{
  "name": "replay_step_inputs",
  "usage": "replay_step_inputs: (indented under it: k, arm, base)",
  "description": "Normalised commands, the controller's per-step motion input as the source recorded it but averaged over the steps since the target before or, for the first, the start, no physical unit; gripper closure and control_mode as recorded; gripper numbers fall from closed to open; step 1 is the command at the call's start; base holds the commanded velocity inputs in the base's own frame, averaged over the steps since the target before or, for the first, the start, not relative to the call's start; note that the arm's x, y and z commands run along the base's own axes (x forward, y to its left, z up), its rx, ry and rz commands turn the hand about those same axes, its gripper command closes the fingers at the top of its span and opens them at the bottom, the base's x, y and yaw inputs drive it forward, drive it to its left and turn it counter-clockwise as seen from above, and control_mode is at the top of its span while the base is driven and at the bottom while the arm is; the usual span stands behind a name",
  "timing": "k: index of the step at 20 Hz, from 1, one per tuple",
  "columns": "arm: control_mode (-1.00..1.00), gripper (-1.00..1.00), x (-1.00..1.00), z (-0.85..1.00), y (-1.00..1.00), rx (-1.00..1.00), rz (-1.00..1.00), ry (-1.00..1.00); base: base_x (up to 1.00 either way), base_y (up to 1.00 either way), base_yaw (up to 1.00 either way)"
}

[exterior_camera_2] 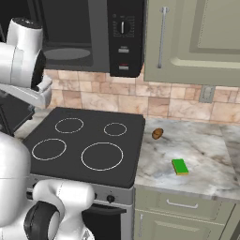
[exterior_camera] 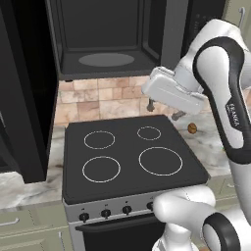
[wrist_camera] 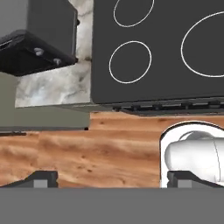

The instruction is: Place the sponge inside the microwave to prepare for sanitizing.

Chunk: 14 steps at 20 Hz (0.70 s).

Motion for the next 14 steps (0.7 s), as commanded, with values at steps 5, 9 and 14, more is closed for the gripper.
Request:
replay_step_inputs:
  k: [5, 9, 14]
  arm:
    - [-1.00, -1.00, 0.20, -0.70, -0.71, -0.29, 0.22, -0.01]
    - [-1.00, -1.00, 0.31, -0.57, -0.74, -0.33, 0.21, 0.00]
    - [-1.00, -1.00, 0.40, -0.47, -0.93, -0.29, 0.17, 0.00]
  base:
    - [0.00, 0.00, 0.00]
    - [0.00, 0.00, 0.00]
    - [0.00, 0.00, 0.00]
